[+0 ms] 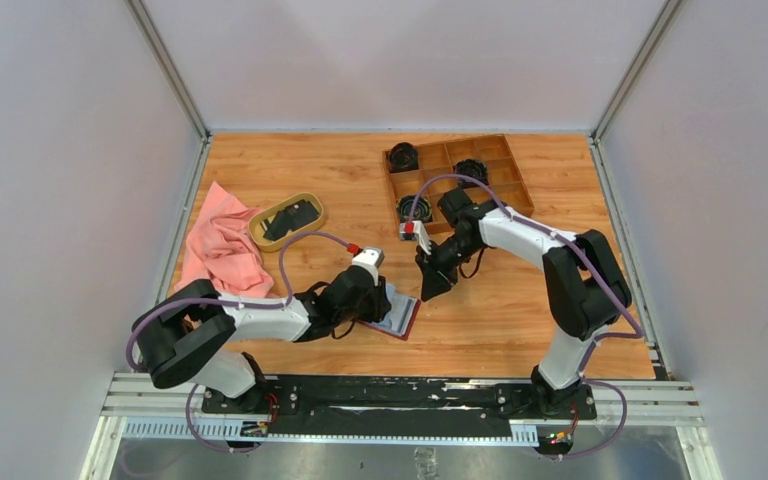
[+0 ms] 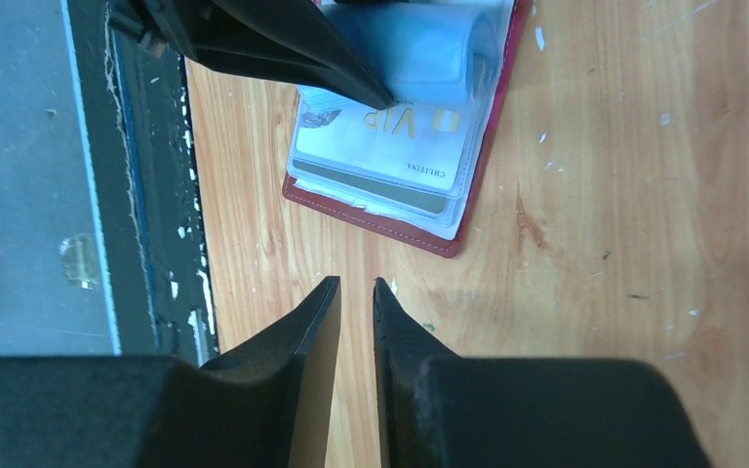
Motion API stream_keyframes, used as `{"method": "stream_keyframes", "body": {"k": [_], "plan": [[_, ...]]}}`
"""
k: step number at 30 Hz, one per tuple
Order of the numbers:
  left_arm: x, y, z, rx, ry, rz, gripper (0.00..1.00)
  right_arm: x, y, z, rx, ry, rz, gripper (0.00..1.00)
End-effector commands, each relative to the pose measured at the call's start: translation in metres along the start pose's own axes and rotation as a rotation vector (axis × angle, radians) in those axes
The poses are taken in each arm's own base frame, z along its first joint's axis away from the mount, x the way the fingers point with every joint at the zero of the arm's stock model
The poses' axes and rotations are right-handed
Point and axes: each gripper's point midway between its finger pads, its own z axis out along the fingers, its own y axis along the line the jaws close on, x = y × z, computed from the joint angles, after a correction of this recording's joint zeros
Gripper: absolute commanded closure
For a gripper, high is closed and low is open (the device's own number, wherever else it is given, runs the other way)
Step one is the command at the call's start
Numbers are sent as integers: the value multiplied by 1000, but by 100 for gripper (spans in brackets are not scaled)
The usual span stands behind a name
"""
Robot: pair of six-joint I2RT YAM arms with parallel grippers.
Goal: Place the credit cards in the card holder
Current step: Open the card holder at the center of the board.
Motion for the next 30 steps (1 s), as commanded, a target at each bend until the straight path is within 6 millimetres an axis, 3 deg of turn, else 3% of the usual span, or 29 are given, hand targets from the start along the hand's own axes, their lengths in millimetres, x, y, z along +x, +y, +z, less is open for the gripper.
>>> {"method": "stream_keyframes", "body": {"k": [1, 7, 13, 24, 30], "plan": [[30, 12, -6, 1, 95, -30, 68, -4, 3, 9, -45, -10, 143, 78], [23, 0, -11, 108, 55, -135, 71, -6, 2, 24, -57, -9, 249, 87], [21, -27, -16, 296, 40, -236, 69, -8, 2, 37, -75, -20, 312, 92], [22, -51, -9, 465, 21, -342, 72, 17, -22, 54, 12, 55, 432, 100], [24, -52, -6, 477, 24, -361, 57, 2, 0, 62, -81, 33, 391, 100]]}}
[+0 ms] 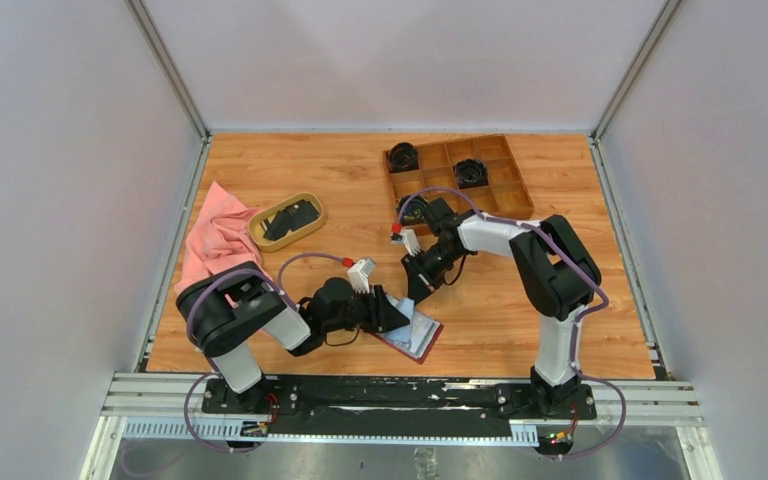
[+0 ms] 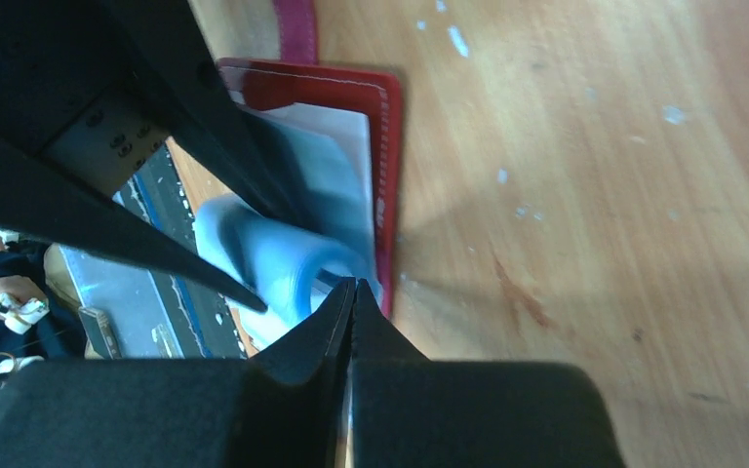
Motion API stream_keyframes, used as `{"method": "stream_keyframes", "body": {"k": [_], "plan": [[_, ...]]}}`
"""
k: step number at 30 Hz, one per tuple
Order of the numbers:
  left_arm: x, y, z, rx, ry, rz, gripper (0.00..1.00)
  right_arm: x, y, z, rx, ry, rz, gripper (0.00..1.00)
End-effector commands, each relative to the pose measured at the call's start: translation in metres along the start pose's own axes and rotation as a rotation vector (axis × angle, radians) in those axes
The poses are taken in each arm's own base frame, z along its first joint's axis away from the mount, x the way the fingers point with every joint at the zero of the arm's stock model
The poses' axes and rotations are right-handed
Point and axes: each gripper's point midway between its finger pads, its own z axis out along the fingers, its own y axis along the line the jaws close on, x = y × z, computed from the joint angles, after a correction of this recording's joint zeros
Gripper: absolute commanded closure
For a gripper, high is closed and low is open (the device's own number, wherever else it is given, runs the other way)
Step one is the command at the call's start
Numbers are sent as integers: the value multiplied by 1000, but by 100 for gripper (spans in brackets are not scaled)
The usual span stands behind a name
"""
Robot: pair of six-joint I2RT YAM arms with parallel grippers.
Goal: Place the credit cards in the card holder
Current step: Open the card holder at the center of the board.
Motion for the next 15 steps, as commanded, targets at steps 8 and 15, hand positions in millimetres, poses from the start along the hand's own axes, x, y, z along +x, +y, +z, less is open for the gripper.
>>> {"method": "stream_keyframes", "body": {"k": [8, 15], "plan": [[-4, -1, -6, 6, -21, 22, 31, -9, 50, 13, -174, -1, -53, 100], [-5, 7, -8, -62, -8, 48, 35, -9, 47, 20, -206, 11, -10, 98]]}}
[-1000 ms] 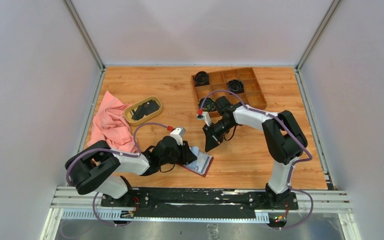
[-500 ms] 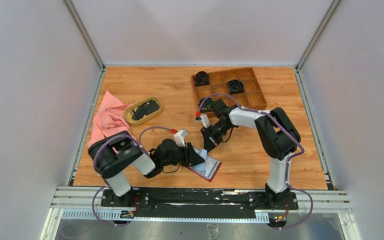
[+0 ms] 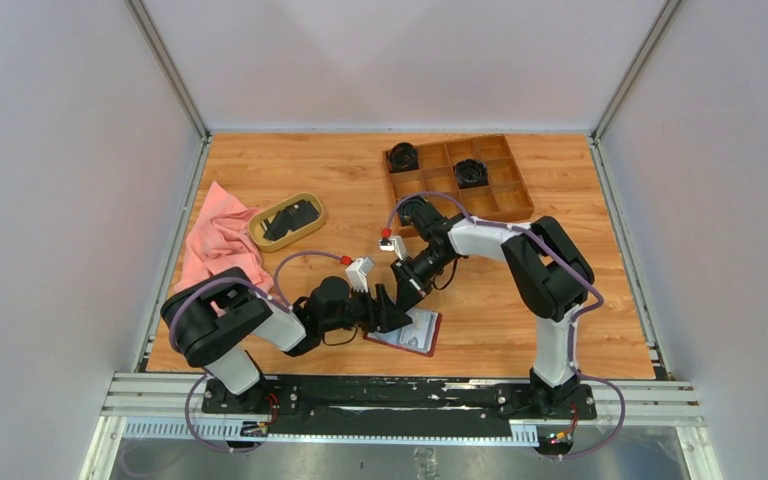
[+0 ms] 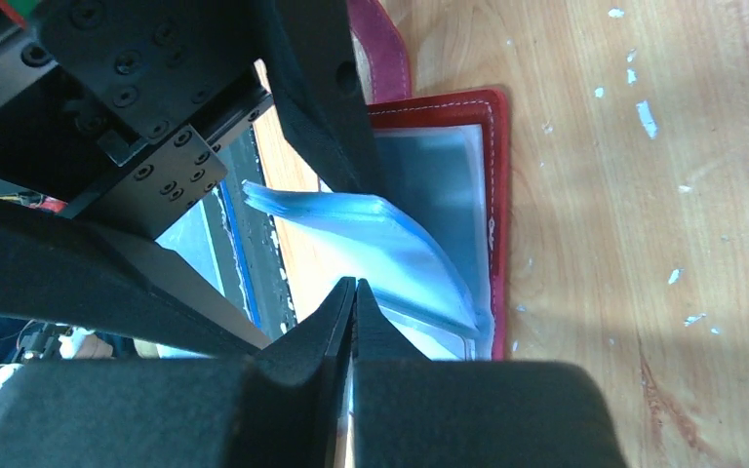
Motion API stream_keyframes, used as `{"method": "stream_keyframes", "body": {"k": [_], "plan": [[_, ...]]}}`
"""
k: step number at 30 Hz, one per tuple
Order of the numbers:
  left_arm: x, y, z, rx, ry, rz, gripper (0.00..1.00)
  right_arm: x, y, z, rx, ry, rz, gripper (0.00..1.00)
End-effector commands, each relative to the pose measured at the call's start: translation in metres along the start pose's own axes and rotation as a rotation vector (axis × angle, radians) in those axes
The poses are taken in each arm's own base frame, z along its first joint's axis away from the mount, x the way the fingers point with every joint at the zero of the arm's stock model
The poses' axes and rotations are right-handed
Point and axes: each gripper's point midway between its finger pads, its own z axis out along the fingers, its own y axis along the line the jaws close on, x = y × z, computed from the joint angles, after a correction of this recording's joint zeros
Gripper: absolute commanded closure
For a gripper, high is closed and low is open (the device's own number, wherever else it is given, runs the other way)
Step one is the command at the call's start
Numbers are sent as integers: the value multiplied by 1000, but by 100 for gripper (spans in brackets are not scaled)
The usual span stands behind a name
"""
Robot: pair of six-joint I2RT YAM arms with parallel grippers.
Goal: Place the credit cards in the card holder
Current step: Open the card holder at the center of the board.
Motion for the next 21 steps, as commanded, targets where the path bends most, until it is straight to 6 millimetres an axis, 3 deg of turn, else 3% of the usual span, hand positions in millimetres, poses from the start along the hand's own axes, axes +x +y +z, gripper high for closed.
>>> {"method": "stream_keyframes", "body": {"k": [1, 4, 11, 16, 21], "plan": [[2, 24, -5, -124, 10, 35, 39, -5, 2, 2, -14, 8, 5, 98], [1, 40, -10, -211, -4, 43, 60, -5, -2, -10, 39, 28, -61, 98], [-16, 52, -21, -298, -101, 33, 94, -8, -1, -46, 80, 35, -183, 94], [-33, 48, -13, -308, -168, -17, 98, -18, 15, -87, 183, -33, -349, 94], [-59, 29, 10, -254, -254, -81, 100, -26, 35, -133, 376, -83, -588, 94]]}}
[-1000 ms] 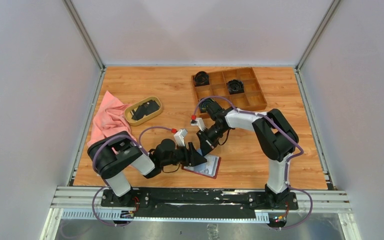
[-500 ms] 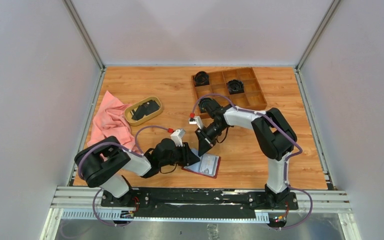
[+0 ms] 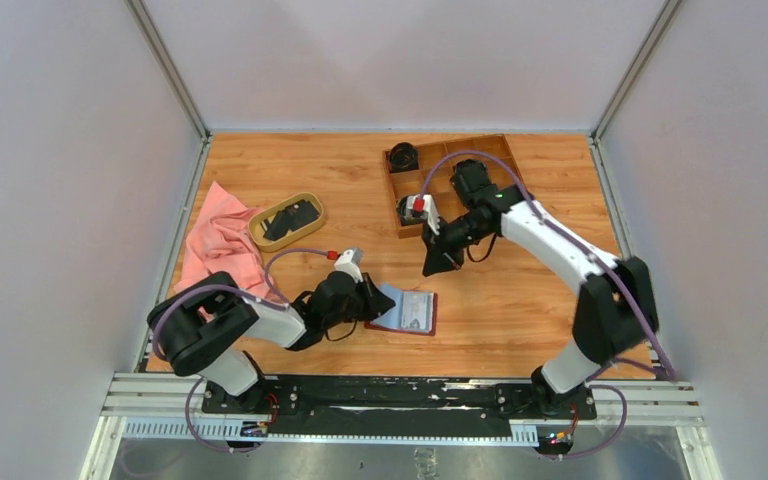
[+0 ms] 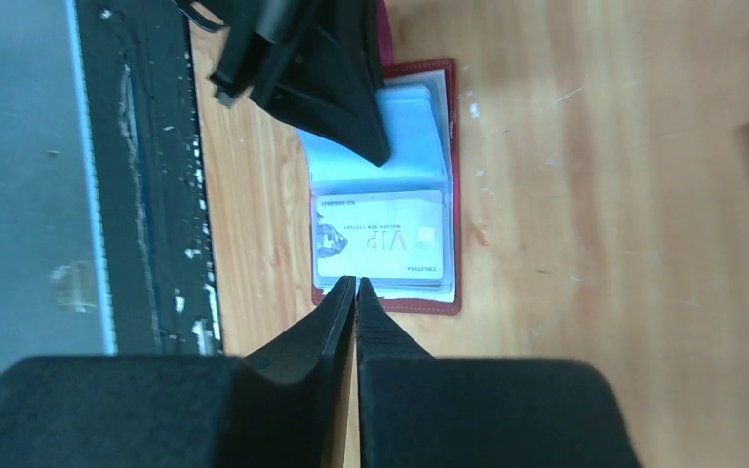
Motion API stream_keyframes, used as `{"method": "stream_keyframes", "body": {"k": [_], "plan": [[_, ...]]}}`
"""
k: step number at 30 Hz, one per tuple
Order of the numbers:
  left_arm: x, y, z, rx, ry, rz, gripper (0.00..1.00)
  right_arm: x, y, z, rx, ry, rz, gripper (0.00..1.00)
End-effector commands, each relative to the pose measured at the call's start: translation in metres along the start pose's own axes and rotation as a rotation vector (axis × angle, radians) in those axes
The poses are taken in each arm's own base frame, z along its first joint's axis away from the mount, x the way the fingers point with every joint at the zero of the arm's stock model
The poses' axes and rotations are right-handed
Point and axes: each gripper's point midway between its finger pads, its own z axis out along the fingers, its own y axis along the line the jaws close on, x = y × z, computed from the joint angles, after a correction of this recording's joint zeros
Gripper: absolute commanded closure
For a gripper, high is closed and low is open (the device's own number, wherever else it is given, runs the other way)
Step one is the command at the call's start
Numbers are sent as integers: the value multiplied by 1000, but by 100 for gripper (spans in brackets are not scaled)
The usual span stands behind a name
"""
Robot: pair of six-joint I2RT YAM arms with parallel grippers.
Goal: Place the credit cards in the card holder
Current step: Open the card holder at the center of the board.
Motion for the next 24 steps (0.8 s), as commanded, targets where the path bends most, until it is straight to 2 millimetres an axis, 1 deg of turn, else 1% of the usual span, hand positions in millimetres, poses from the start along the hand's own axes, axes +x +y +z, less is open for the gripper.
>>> {"method": "stream_keyframes", "body": {"k": [1, 3, 4, 6, 7, 8, 9, 10, 12, 13, 15, 16, 19, 20, 21, 22, 23, 24], "plan": [[-27, -17, 24, 8, -110, -79, 100, -10, 7, -51, 212, -10, -265, 93], [-28, -20, 34, 4, -126, -93, 100, -23, 4, -79, 380, -51, -364, 91], [-27, -23, 38, 14, -132, -98, 100, -34, 1, -94, 468, -87, -415, 81], [-26, -29, 47, 32, -136, -101, 99, -46, 1, -119, 605, -156, -454, 46], [-27, -30, 49, 35, -136, -90, 98, -47, 0, -123, 638, -194, -433, 27], [-28, -28, 50, 28, -143, -70, 94, -46, 5, -120, 607, -229, -416, 15], [-30, -24, 48, 14, -159, -55, 86, -43, 11, -112, 540, -248, -395, 12], [-34, -21, 44, 1, -180, -40, 79, -40, 19, -100, 453, -263, -367, 10], [-42, -12, 31, -43, -211, 36, 65, -30, 31, -77, 302, -281, -325, 13], [-45, -5, 24, -82, -215, 75, 58, -24, 33, -70, 269, -277, -325, 15], [-57, 0, 6, -134, -245, 158, 45, -19, 31, -66, 261, -277, -315, 15], [-63, 4, -2, -162, -261, 200, 41, -20, 34, -64, 241, -285, -310, 16], [-83, 8, -33, -222, -303, 358, 32, -19, 38, -61, 209, -295, -305, 16], [-90, 7, -44, -233, -317, 409, 27, -18, 37, -61, 217, -291, -304, 16], [-102, -1, -57, -225, -353, 448, 16, -17, 34, -62, 233, -284, -302, 17], [-109, -3, -68, -230, -368, 499, 5, -16, 31, -63, 245, -278, -300, 18], [-118, -8, -79, -228, -392, 536, 1, -15, 29, -64, 259, -274, -296, 19], [-126, -12, -89, -232, -415, 560, 0, -15, 26, -67, 272, -272, -295, 19]]}}
